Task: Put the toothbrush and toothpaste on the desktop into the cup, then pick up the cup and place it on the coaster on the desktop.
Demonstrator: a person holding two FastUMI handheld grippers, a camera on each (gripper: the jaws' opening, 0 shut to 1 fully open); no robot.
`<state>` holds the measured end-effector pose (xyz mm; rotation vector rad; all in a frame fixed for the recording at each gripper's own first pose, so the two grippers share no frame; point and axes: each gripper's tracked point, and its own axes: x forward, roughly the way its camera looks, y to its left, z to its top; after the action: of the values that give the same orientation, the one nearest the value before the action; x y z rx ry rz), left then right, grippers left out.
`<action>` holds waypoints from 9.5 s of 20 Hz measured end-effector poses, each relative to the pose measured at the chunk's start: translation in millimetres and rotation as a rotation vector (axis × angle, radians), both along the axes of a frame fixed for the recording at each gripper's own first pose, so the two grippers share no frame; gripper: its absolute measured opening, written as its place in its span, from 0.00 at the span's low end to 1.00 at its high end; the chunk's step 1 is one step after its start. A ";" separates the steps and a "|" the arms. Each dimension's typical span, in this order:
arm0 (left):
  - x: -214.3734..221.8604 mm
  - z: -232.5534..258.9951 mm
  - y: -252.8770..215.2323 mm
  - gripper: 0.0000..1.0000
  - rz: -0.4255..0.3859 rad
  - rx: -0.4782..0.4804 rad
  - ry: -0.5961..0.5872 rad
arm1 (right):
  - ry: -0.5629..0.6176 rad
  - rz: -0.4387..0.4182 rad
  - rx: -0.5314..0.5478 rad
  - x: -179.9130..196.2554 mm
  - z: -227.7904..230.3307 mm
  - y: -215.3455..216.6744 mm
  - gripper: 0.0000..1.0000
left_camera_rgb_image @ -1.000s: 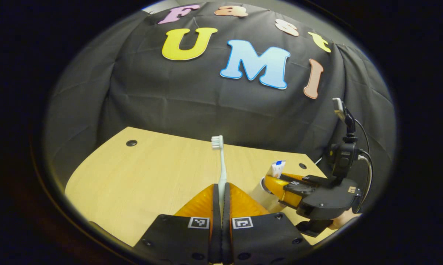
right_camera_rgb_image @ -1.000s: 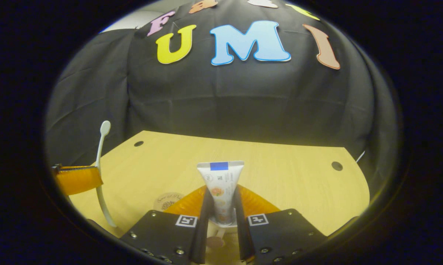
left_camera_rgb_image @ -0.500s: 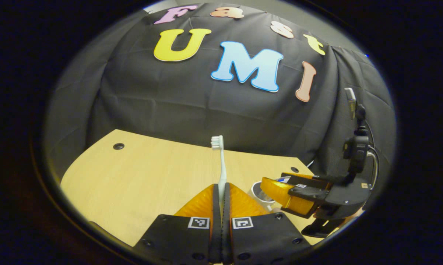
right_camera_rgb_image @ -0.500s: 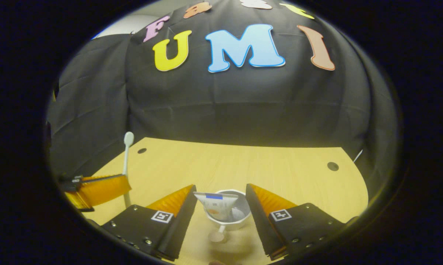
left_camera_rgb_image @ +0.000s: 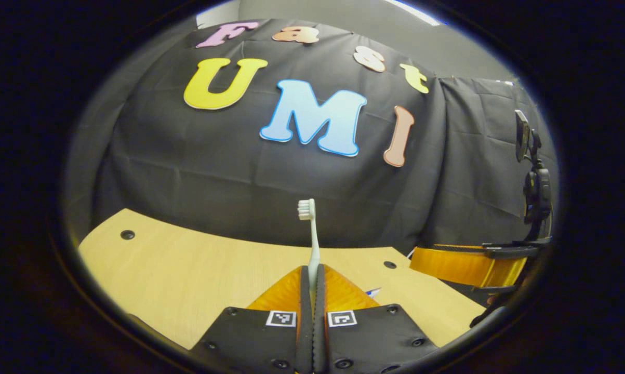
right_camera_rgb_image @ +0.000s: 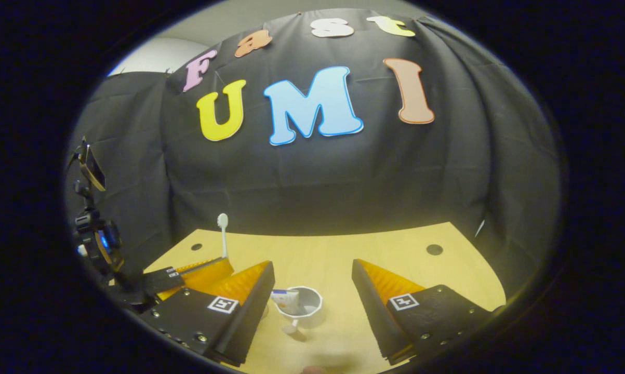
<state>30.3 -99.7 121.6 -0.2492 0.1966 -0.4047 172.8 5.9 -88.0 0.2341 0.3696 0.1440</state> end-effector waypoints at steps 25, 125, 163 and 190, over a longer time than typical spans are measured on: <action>55.4 -35.8 -49.3 0.14 -0.047 -0.032 -0.077 | 0.191 -0.047 0.038 -60.6 -42.3 -23.7 0.90; -119.9 -25.8 189.6 0.95 0.375 0.053 0.194 | 0.765 0.376 -0.233 -20.4 -166.7 187.2 0.28; -117.1 34.8 102.5 0.95 0.255 0.103 0.031 | 0.188 0.097 -0.094 -83.8 34.6 1.5 0.58; -183.3 88.8 39.8 0.95 0.398 0.066 -0.123 | -0.387 0.068 -0.331 -141.8 131.7 -75.6 0.96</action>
<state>-153.0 -60.0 210.4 -0.1924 0.0370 -0.0183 31.0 -69.7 43.7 -0.1340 0.0127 0.1884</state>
